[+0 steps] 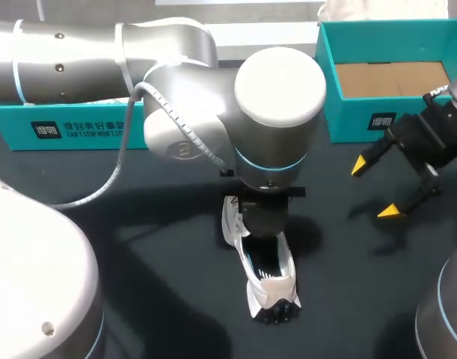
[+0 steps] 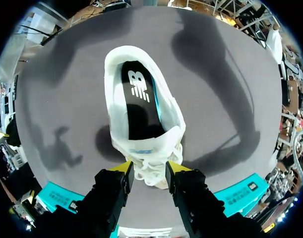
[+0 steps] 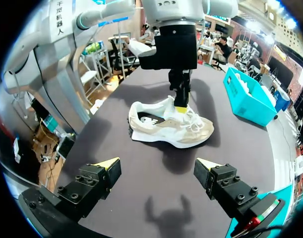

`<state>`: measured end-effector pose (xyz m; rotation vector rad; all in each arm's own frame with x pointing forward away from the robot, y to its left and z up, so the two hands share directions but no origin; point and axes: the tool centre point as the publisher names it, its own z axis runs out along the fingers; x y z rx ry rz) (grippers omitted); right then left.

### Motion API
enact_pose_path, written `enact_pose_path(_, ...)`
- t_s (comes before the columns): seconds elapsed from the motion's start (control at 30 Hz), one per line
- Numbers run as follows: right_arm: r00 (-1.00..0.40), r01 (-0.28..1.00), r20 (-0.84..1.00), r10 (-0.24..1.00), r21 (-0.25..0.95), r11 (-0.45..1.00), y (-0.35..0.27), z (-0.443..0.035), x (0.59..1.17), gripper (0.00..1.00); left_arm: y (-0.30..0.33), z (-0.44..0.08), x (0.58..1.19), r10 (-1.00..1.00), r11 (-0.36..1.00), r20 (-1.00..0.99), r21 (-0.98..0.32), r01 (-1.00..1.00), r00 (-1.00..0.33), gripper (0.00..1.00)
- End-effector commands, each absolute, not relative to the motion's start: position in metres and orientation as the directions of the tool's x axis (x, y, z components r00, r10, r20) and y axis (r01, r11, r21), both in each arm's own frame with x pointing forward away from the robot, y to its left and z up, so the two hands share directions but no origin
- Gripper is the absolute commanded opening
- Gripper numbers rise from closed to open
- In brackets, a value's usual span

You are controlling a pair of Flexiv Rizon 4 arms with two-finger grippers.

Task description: Take the shoe out of the shoebox, open the shoe tongue, remove and reinsert the insole, then place the shoe into the shoebox

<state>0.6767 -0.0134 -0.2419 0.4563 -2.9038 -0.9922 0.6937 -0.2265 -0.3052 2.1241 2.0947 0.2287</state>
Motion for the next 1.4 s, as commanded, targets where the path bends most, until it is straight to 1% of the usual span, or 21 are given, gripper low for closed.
enact_pose_path(0.03,-0.956,-0.262,-0.057,-0.287,0.602,0.754,-0.013,-0.242,0.676,1.00,-0.226,-0.315,0.689,1.000,0.003,-0.018,0.205,0.979,0.001,0.44)
enact_pose_path(0.27,-0.956,-0.262,-0.057,-0.287,0.602,0.754,-0.013,-0.242,0.676,1.00,-0.230,-0.330,0.675,0.997,0.068,-0.042,0.171,0.983,-0.061,0.44)
enact_pose_path(0.33,-0.956,-0.262,-0.057,-0.287,0.602,0.754,-0.013,-0.242,0.676,1.00,-0.229,-0.323,0.674,0.996,0.088,-0.045,0.180,0.980,-0.081,0.45)
enact_pose_path(0.43,-0.956,-0.262,-0.057,-0.287,0.602,0.754,-0.013,-0.242,0.676,1.00,-0.224,-0.310,0.673,0.989,0.149,-0.030,0.190,0.971,-0.146,0.46)
enact_pose_path(0.5,-0.956,-0.262,-0.057,-0.287,0.602,0.754,-0.013,-0.242,0.676,1.00,-0.218,-0.303,0.673,0.969,0.245,-0.040,0.185,0.952,-0.242,0.46)
enact_pose_path(0.57,-0.956,-0.262,-0.057,-0.287,0.602,0.754,-0.013,-0.242,0.676,1.00,-0.213,-0.298,0.670,0.937,0.349,-0.033,0.171,0.922,-0.348,0.43)
enact_pose_path(0.63,-0.956,-0.262,-0.057,-0.287,0.602,0.754,-0.013,-0.242,0.676,1.00,-0.209,-0.296,0.663,0.893,0.448,-0.023,0.131,0.884,-0.449,0.47)
enact_pose_path(0.67,-0.956,-0.262,-0.057,-0.287,0.602,0.754,-0.013,-0.242,0.676,1.00,-0.206,-0.294,0.660,0.864,0.502,-0.020,0.126,0.856,-0.503,0.50)
enact_pose_path(0.7,-0.956,-0.262,-0.057,-0.287,0.602,0.754,-0.013,-0.242,0.676,1.00,-0.204,-0.293,0.656,0.843,0.536,-0.012,0.117,0.836,-0.539,0.69)
enact_pose_path(0.73,-0.956,-0.262,-0.057,-0.287,0.602,0.754,-0.013,-0.242,0.676,1.00,-0.203,-0.292,0.652,0.825,0.563,-0.006,0.112,0.819,-0.566,0.95)
enact_pose_path(0.77,-0.956,-0.262,-0.057,-0.287,0.602,0.754,-0.013,-0.242,0.676,1.00,-0.203,-0.291,0.651,0.824,0.564,-0.020,0.117,0.818,-0.566,1.00)
enact_pose_path(1.13,-0.956,-0.262,-0.057,-0.287,0.602,0.754,-0.013,-0.242,0.676,1.00,-0.203,-0.291,0.651,0.824,0.564,-0.020,0.117,0.818,-0.566,1.00)
enact_pose_path(1.23,-0.956,-0.262,-0.057,-0.287,0.602,0.754,-0.013,-0.242,0.676,1.00,-0.205,-0.296,0.648,0.714,0.700,-0.023,0.060,0.712,-0.700,1.00)
enact_pose_path(1.33,-0.956,-0.262,-0.057,-0.287,0.602,0.754,-0.013,-0.242,0.676,1.00,-0.207,-0.299,0.638,0.597,0.800,0.010,0.055,0.597,-0.802,1.00)
enact_pose_path(1.4,-0.956,-0.262,-0.057,-0.287,0.602,0.754,-0.013,-0.242,0.676,1.00,-0.208,-0.299,0.629,0.561,0.827,0.005,0.044,0.561,-0.828,1.00)
